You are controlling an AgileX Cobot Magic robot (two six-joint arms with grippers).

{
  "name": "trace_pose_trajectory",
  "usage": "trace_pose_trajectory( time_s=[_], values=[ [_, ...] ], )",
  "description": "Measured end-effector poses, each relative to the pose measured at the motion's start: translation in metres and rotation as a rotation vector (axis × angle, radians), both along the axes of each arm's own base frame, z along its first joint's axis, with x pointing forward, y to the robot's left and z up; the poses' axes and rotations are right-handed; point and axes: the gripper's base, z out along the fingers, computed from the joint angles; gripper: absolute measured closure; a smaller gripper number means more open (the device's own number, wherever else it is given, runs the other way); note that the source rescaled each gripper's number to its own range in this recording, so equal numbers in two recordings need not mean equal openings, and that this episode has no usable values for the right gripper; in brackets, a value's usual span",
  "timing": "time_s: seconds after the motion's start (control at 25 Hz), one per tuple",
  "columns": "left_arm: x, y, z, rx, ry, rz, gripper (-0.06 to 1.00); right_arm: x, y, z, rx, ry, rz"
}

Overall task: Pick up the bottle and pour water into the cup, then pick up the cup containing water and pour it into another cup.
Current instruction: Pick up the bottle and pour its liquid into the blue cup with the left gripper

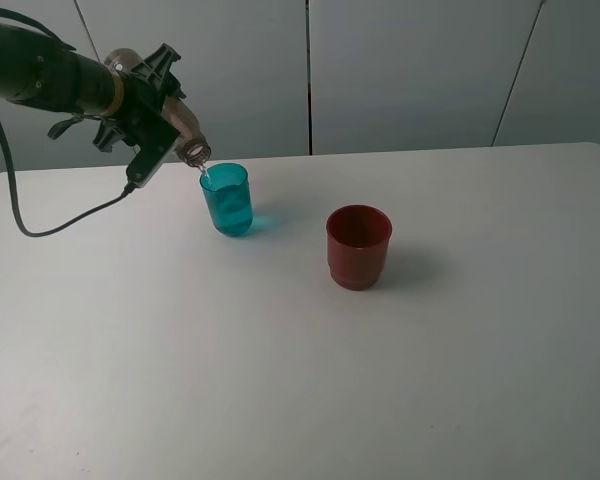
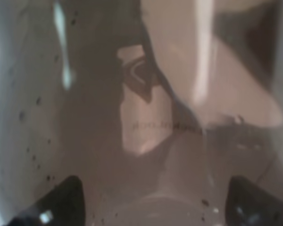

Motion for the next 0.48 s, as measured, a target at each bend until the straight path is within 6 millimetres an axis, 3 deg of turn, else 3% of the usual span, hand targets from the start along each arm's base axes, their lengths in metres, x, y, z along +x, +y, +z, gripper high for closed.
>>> trace_pose_trajectory(
  time_s=[0.48],
  values=[
    [-0.0007,-0.0021,-0.0003,0.004,0.003,-0.03,0.91,0.0,0.0,0.0,-0.005,0.0,0.003]
  ],
)
